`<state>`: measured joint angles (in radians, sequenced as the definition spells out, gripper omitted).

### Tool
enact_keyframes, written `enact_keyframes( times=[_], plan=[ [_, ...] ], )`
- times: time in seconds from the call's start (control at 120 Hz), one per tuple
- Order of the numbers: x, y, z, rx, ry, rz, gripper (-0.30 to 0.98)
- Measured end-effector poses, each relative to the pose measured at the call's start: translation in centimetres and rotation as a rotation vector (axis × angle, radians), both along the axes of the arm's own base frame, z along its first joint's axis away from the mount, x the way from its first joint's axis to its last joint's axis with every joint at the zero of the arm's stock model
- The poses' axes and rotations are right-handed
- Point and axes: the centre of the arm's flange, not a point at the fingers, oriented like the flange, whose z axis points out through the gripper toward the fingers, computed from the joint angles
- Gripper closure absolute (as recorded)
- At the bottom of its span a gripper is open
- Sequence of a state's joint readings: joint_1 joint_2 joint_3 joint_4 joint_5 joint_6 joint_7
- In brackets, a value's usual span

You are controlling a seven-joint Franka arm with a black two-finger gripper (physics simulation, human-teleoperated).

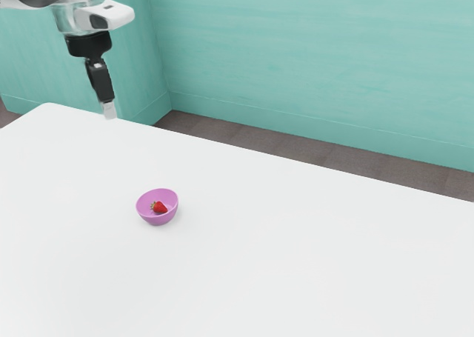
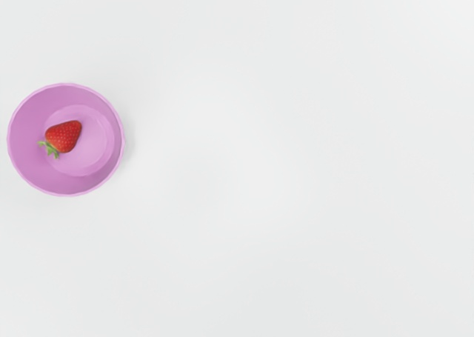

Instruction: Take strawberry from the bowl

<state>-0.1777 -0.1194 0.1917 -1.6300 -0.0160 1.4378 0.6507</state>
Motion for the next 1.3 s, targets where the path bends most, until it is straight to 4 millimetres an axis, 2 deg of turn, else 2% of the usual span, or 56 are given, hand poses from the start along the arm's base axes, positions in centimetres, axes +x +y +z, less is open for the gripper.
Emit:
enact_keyframes(
  times=[0.183, 0.275, 0.333, 0.508, 0.583, 0.667, 0.767, 0.842, 0.983, 1.133, 1.233, 1.3],
  plan=[
    [0.3, -0.7, -0.1, 0.013, -0.001, 0.069, 0.0],
    [0.6, -2.3, -0.7, 0.019, 0.01, 0.068, 0.0],
    [2.4, -3.3, -3.3, 0.035, 0.05, 0.04, 0.0],
    [8.3, -6.3, -14.2, 0.058, 0.146, -0.118, 0.0],
    [9.4, -8.3, -17.0, 0.051, 0.139, -0.212, 0.0],
    [9.3, -8.6, -20.7, 0.04, 0.139, -0.29, 0.0],
    [8.3, -7.9, -23.7, 0.024, 0.126, -0.38, 0.0],
    [5.9, -6.7, -25.7, 0.01, 0.12, -0.438, 0.0],
    [3.3, -3.6, -25.5, -0.005, 0.032, -0.487, 0.0],
    [2.9, 0.0, -26.1, -0.003, -0.031, -0.483, 0.0],
    [3.7, 2.4, -27.9, -0.01, -0.041, -0.462, 0.0],
    [4.4, 2.9, -28.5, -0.02, -0.056, -0.445, 0.0]
  ],
)
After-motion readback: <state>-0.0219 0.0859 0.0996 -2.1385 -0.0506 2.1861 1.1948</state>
